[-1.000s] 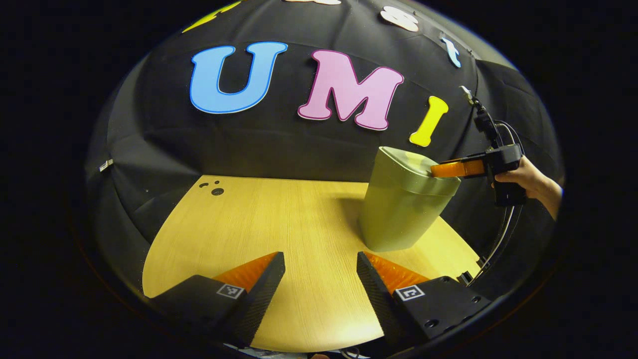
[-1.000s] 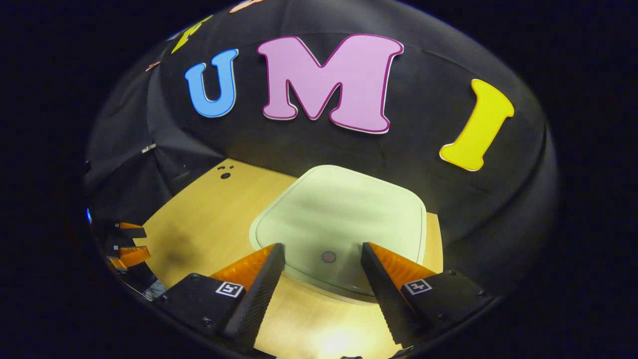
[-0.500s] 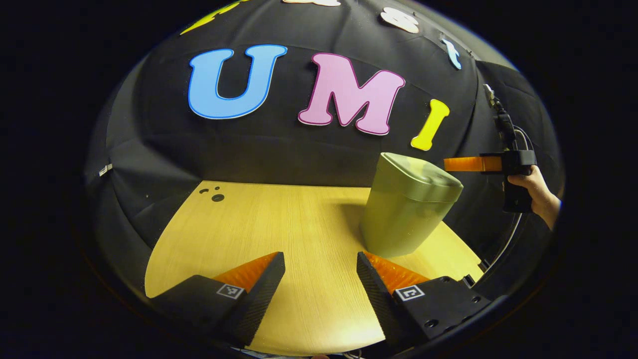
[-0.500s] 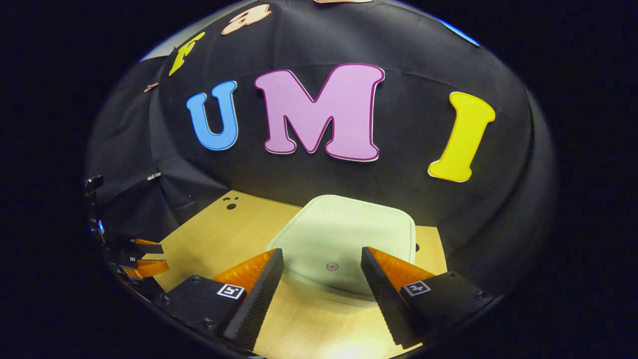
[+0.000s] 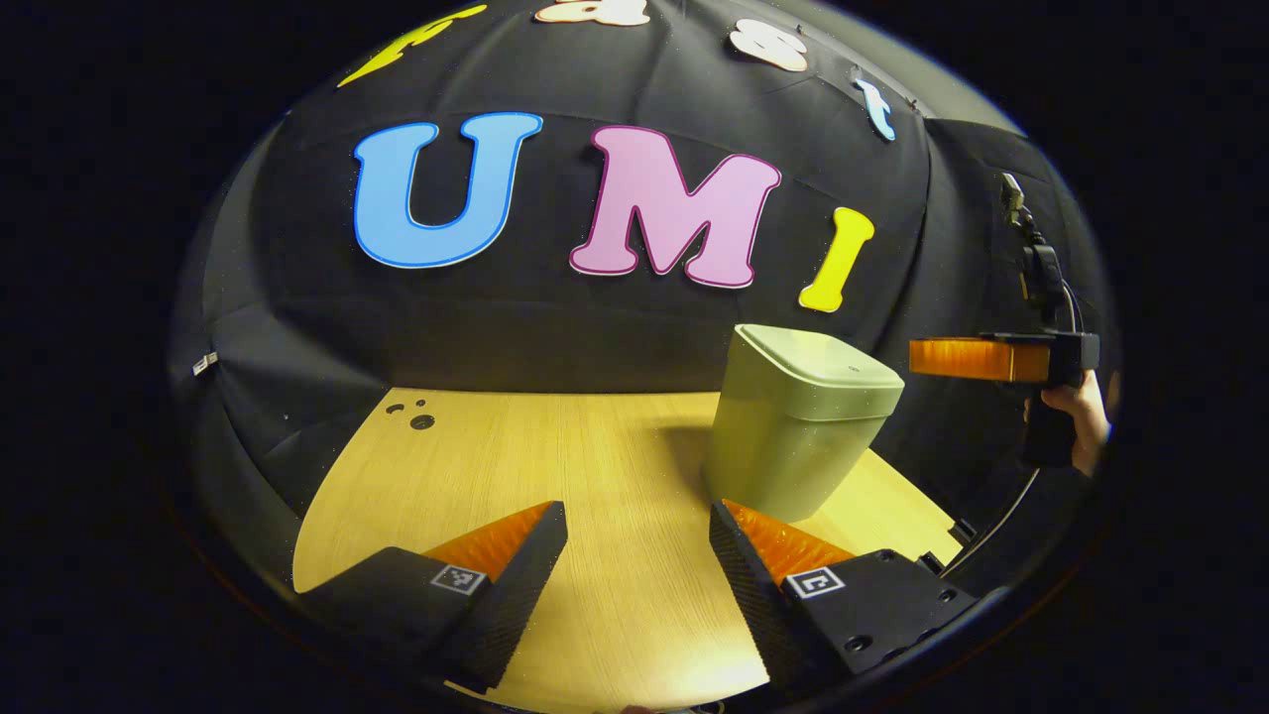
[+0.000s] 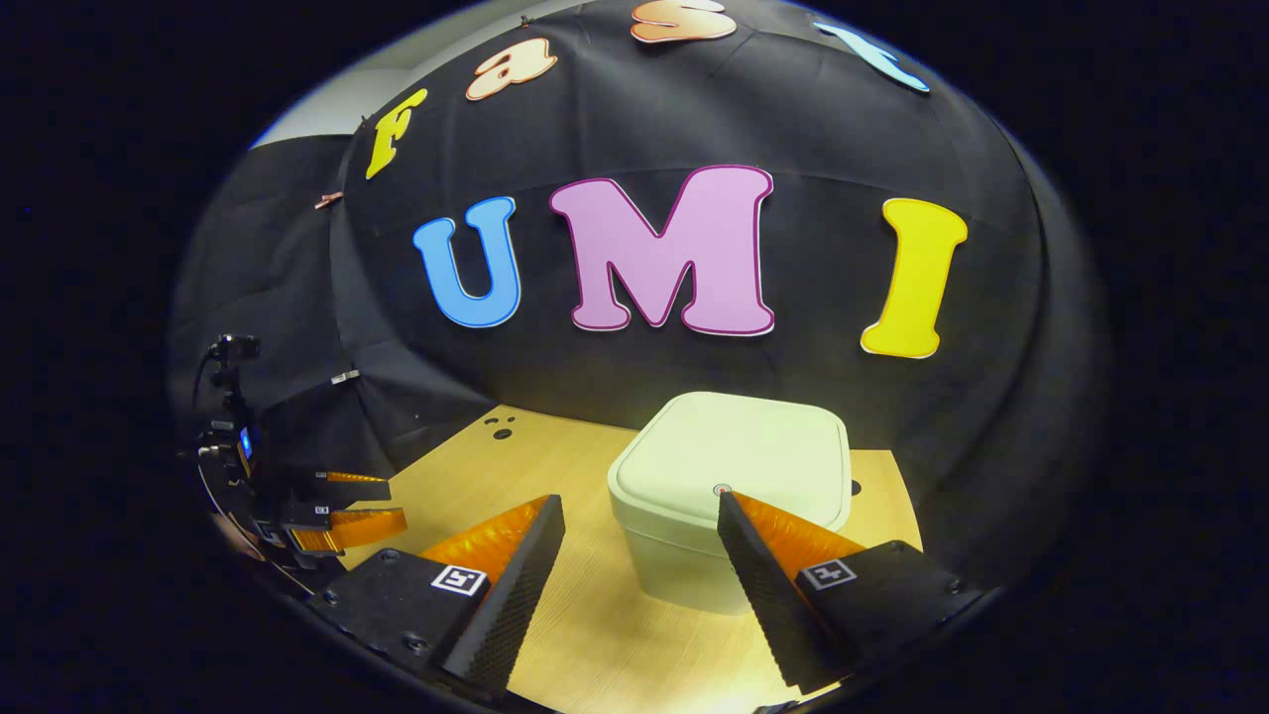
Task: Press the lid of the desktop garbage bin to open it, pick up the crumpled paper on the desktop and throw it into the bin, then pick up the pop can on the desktop and drop it into the bin, and finally close the garbage bin lid.
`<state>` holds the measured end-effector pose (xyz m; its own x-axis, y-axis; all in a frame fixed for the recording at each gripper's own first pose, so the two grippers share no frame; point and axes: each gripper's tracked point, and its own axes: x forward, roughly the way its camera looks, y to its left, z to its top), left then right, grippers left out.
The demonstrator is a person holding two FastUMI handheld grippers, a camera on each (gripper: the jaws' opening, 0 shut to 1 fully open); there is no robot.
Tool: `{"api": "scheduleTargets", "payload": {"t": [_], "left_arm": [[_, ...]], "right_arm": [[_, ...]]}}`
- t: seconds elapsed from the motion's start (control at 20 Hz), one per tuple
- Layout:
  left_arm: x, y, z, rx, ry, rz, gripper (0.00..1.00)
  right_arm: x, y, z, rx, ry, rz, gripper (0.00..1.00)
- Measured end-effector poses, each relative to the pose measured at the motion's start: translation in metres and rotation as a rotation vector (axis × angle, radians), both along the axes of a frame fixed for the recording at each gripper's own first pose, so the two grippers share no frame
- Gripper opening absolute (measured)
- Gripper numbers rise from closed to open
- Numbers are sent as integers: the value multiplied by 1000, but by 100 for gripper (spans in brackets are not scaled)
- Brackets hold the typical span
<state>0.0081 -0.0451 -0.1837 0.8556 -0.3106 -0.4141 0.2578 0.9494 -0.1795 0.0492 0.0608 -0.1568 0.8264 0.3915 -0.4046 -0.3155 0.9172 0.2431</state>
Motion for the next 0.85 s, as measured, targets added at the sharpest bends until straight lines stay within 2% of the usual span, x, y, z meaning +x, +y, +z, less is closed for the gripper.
{"api": "scheduleTargets", "payload": {"t": [0.35, 0.85], "left_arm": [[-8, -8, 7, -19, -14, -5, 94], [-23, 5, 5, -29, -5, 17, 94]], "right_arm": [[-35, 19, -21, 50, 37, 2, 99], [-68, 40, -54, 36, 108, 30, 99]]}}
